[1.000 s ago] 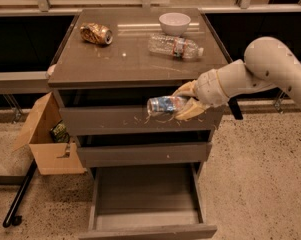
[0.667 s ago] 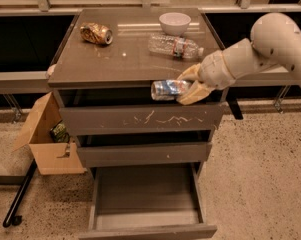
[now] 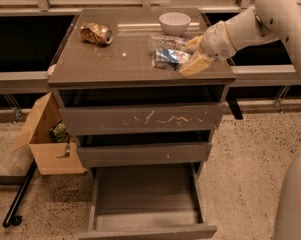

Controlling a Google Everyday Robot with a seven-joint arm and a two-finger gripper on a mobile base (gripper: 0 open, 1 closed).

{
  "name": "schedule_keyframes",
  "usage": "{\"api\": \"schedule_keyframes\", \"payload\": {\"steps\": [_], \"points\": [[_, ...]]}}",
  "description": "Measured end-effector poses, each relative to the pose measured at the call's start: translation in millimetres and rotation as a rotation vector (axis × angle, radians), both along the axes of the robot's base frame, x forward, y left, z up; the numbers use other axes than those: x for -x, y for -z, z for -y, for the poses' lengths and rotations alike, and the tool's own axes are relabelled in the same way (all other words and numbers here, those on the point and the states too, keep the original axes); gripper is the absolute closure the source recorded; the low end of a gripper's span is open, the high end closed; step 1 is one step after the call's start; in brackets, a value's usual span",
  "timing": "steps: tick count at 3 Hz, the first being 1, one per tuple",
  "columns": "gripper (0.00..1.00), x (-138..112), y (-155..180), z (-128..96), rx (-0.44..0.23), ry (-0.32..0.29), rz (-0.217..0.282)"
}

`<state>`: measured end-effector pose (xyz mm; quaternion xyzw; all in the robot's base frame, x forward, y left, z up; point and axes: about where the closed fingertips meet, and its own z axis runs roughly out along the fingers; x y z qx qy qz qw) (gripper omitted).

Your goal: Pick redbull can from bottom drawer and place on counter

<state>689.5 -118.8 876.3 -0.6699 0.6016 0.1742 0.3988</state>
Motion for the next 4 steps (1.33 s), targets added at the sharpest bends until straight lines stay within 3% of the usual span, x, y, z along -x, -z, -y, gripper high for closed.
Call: {"api": "schedule_keyframes", "payload": {"steps": [1,2,4], "points": [[1.0,-19,-16,-12,-0.043,0.016,0.012],[1.0,-34,-10,-27,-0.088,0.03,-0.02],[1.0,-55,15,-43,-0.111,0.064,-0.122]]}}
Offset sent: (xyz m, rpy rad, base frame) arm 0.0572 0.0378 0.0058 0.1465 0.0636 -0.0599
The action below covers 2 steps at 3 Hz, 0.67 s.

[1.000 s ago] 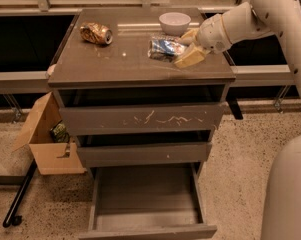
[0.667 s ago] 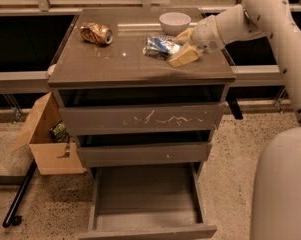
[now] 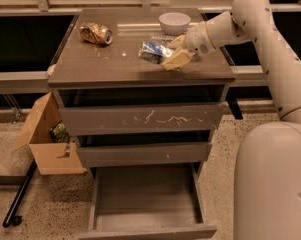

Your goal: Pick redbull can from bottom drawer and place on counter

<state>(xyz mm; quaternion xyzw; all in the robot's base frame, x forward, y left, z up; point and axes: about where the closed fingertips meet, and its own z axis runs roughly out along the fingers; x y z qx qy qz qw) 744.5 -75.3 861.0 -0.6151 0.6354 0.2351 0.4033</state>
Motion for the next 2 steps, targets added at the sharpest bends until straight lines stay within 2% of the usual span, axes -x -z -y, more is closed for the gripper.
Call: {"api": "schedule_keyframes", "payload": {"steps": [1,2], "points": [[0.85,-7.3,7.7,2.3,0.007,0.032,-0.05],[0.6,-13.8,13.9,2.3,0.021,0.053,-0.092]]}}
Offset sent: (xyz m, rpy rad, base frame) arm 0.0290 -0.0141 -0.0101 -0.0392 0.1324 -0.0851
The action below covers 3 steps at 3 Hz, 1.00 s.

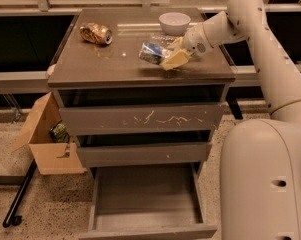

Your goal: Pick redbull can from bottom drawer and place on counter

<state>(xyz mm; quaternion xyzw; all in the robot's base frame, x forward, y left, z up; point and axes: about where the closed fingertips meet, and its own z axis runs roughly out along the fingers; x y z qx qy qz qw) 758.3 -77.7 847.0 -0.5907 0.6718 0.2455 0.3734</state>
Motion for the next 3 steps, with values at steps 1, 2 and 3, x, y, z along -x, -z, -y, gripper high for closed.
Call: {"api": "schedule_keyframes", "payload": {"steps": [1,2,3], "points": [[0.38,-5.2,2.8,-4.9,0.003,-0.003,-0.021],[0.16,-6.5,3.2,-5.7,0.003,-0.003,-0.024],[0.0,-6.5,3.2,-5.8,0.003,-0.003,-0.024]]}}
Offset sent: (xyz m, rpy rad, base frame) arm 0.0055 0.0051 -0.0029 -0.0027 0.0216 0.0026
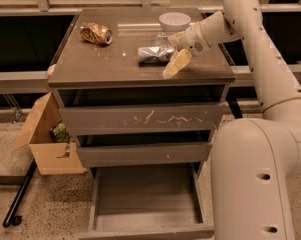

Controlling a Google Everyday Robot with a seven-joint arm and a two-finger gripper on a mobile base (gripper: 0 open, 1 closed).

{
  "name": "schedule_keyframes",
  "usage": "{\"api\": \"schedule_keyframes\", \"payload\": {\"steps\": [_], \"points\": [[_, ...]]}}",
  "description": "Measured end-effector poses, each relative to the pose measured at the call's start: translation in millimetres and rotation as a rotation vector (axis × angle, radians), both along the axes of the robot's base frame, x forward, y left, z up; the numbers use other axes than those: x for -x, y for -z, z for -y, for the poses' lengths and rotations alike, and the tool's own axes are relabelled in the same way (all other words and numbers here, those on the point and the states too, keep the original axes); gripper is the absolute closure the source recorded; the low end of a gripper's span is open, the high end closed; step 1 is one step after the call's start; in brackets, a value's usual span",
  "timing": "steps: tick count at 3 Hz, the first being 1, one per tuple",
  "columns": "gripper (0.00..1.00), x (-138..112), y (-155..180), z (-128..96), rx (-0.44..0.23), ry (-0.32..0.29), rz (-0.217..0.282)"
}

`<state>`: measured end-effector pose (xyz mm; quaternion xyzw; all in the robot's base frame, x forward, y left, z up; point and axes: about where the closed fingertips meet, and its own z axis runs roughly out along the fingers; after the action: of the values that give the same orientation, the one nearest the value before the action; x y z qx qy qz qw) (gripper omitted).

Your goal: Pick redbull can from bottom drawer and place on counter

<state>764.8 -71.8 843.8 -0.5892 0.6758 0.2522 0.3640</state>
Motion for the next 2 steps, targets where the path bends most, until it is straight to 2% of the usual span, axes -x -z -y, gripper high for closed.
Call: {"api": "schedule_keyframes", "payload": {"steps": [1,2], "points": [[0.0,0.0,0.0,0.0,0.0,0.0,0.0],[0.0,-1.9,-8.1,3.7,-0.009,-0.005,0.026]]}}
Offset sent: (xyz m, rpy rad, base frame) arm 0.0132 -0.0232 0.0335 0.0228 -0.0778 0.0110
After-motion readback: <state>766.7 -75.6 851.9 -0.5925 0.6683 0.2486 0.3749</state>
